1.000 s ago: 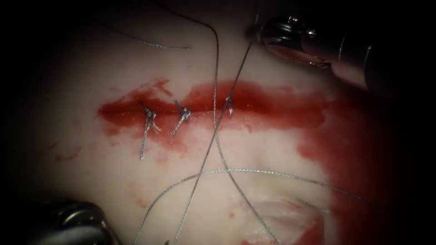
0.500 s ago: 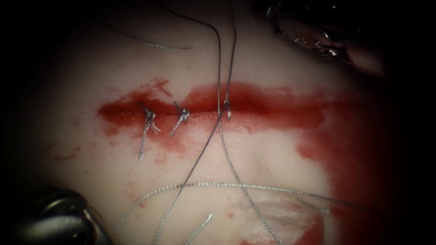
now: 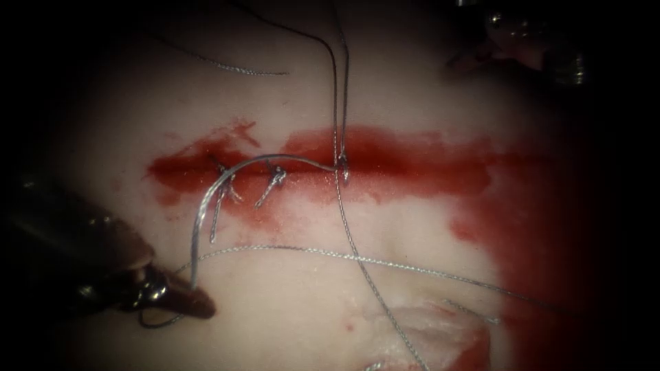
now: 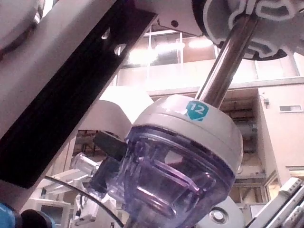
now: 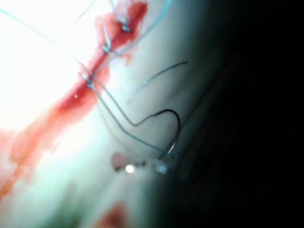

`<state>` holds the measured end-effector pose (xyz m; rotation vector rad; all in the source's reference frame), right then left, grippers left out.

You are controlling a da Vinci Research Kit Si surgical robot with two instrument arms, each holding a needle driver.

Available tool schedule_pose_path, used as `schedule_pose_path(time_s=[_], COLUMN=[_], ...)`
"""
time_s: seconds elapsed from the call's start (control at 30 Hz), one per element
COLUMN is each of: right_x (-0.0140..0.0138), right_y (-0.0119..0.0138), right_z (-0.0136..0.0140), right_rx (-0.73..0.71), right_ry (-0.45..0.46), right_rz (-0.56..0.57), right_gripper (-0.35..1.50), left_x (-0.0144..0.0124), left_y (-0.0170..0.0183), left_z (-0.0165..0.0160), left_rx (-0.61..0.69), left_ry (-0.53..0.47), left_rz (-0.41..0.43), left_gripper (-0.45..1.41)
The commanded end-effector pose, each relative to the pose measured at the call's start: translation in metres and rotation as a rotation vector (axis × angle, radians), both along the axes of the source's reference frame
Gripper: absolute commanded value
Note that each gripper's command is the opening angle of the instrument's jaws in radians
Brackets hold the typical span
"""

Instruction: Wound Closure

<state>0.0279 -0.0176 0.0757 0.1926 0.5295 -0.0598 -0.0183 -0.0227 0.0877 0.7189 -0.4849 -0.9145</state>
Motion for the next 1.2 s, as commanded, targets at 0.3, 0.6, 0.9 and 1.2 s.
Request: schedule_pose_path(time_s=[0.3,0.6,0.9,1.2], right_x=[0.0012,0.0021,0.0067,0.0083], right_y=[-0.0014,-0.0014,-0.0034,-0.007], right_z=[-0.0011,0.0015,0.005,0.0064], right_rx=[0.787,0.938,0.404,0.606], right_ry=[-0.102,0.165,0.698,0.776], right_rz=[0.673,0.564,0.169,0.273], right_gripper=[-0.35,-0.35,-0.35,-0.35], left_x=[-0.0021,-0.0022,-0.0025,-0.0022], left_y=[0.003,0.0033,0.0053,0.0081], left_z=[0.0003,0.0002,0.0003,0.0009], left_rx=[-0.093,-0.249,-0.649,-0.723], left_ry=[0.026,-0.004,0.282,0.378], left_rz=[-0.023,0.078,0.436,0.536], left_gripper=[-0.45,-0.45,-0.45,-0.45])
